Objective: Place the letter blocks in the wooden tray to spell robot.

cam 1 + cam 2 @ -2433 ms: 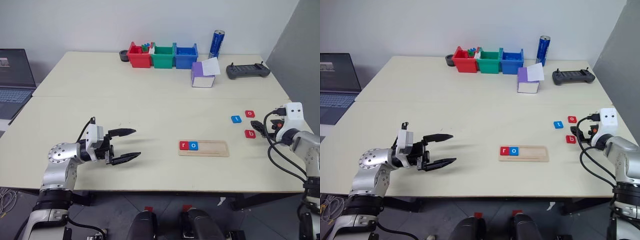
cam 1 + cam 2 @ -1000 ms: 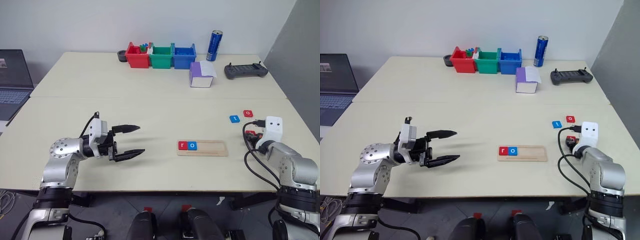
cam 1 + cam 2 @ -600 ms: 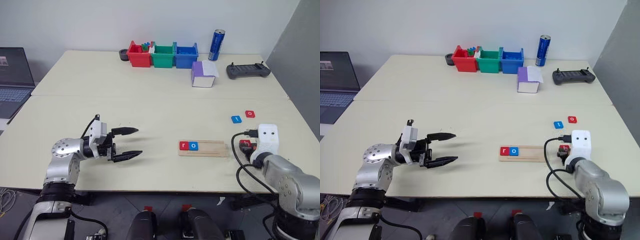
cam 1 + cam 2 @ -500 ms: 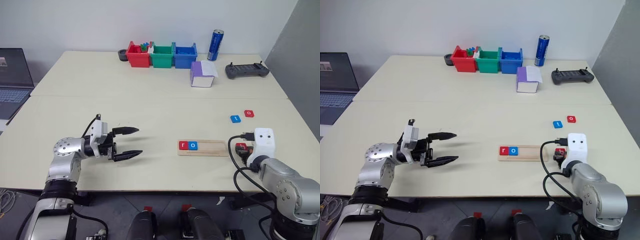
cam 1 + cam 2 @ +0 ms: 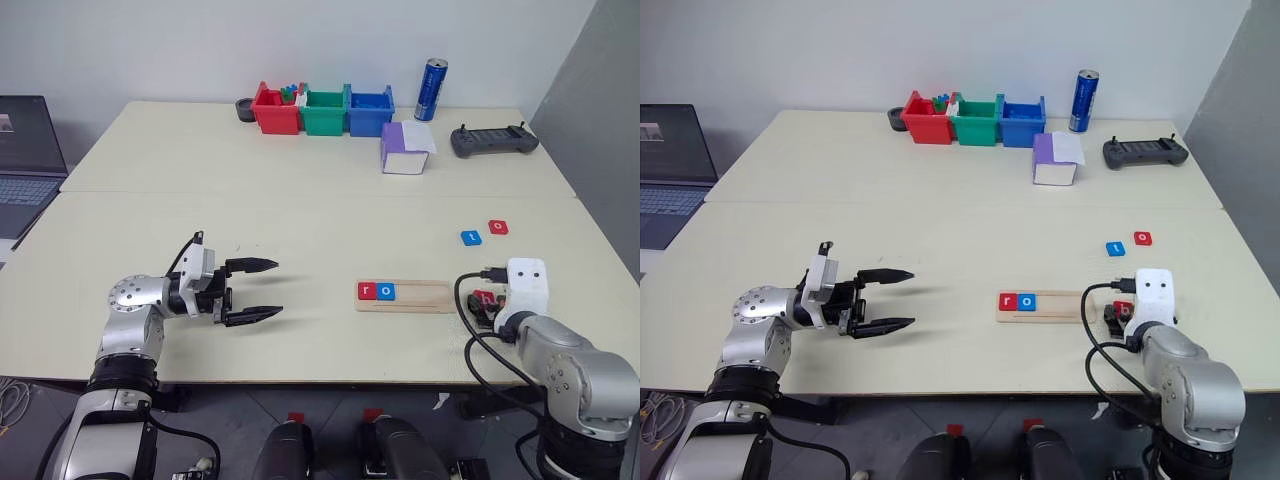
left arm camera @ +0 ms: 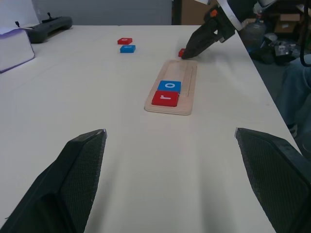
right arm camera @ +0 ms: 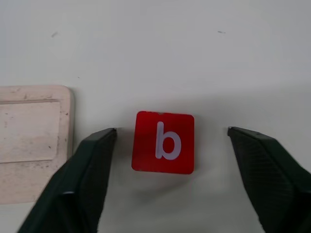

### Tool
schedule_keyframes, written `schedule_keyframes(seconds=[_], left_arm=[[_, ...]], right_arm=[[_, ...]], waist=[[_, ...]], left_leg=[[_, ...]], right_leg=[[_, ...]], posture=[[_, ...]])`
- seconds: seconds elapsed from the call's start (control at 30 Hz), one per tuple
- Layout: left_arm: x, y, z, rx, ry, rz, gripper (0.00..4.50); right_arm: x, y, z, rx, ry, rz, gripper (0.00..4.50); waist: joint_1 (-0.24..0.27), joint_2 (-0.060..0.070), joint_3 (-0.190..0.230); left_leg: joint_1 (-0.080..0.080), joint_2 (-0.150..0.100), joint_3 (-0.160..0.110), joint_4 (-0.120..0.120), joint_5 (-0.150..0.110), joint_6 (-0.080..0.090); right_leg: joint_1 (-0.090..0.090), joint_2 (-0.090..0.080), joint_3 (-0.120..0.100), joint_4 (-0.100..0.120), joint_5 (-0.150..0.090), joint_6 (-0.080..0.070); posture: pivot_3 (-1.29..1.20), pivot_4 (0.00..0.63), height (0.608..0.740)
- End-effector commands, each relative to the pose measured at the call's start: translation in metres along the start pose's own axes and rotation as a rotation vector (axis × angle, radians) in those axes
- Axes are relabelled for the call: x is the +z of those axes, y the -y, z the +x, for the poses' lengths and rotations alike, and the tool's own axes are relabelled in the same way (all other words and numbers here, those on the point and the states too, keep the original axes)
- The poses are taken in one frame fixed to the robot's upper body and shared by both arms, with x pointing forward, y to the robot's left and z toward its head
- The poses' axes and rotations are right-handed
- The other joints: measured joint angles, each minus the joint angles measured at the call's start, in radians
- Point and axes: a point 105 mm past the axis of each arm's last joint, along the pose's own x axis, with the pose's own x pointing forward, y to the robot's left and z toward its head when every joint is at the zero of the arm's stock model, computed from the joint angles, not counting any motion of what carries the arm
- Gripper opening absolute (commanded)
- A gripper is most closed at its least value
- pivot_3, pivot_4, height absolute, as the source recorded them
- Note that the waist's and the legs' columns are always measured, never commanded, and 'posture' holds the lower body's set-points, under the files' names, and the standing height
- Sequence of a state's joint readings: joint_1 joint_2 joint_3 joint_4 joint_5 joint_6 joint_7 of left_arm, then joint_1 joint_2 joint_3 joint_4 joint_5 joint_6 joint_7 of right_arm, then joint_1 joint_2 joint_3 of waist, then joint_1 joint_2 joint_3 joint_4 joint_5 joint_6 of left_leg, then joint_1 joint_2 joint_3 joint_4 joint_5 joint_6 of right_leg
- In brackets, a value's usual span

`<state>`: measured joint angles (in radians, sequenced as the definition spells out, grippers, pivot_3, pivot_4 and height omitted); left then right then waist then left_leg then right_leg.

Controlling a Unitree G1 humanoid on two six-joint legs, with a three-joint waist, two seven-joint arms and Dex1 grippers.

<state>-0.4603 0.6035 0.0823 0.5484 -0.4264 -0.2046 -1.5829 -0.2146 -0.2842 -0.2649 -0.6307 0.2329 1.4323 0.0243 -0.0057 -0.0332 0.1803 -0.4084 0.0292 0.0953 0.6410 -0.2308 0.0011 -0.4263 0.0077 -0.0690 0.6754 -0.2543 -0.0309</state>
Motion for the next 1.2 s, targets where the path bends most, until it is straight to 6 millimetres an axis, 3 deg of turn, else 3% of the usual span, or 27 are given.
schedule_keyframes(seconds=[0.03,0.2,0.33,0.6,1.2], left_arm=[[0.004,-0.002,-0.003,0.005,-0.001,0.029,4.50],[0.008,0.000,0.002,-0.005,-0.002,0.050,4.50],[0.018,0.001,0.009,-0.012,0.013,0.064,4.50],[0.034,0.007,0.021,-0.026,0.030,0.072,4.50],[0.030,0.019,0.010,-0.010,0.006,0.057,4.50]], right_arm=[[0.019,0.001,-0.014,0.167,0.038,-0.089,4.48],[0.029,0.028,-0.020,0.338,0.048,-0.317,4.48],[0.032,0.026,-0.026,0.645,0.100,-0.524,4.48],[0.034,0.044,-0.002,0.911,-0.022,-0.724,4.48],[0.026,0.049,0.019,0.941,-0.030,-0.845,4.48]], waist=[[0.001,0.000,0.000],[0.003,0.000,0.000],[0.001,0.000,0.000],[-0.002,0.000,0.000],[0.005,0.001,0.001]], left_leg=[[0.000,0.000,0.000,0.000,0.000,0.000],[-0.001,0.000,-0.001,0.000,-0.002,0.003],[-0.002,0.001,-0.003,-0.001,-0.002,0.004],[-0.003,0.001,-0.002,0.002,-0.002,0.004],[-0.002,0.001,-0.001,0.004,-0.002,0.004]], right_leg=[[0.000,0.000,0.000,0.000,0.000,0.000],[0.001,0.000,-0.002,-0.005,0.000,0.000],[0.002,0.002,-0.003,-0.011,0.002,0.003],[0.003,0.002,-0.002,-0.011,0.003,0.006],[0.004,0.001,0.000,-0.010,0.004,0.005]], posture=[[0.00,0.150,0.740],[0.00,0.150,0.740],[0.00,0.150,0.740],[0.00,0.150,0.740],[0.00,0.150,0.740]])
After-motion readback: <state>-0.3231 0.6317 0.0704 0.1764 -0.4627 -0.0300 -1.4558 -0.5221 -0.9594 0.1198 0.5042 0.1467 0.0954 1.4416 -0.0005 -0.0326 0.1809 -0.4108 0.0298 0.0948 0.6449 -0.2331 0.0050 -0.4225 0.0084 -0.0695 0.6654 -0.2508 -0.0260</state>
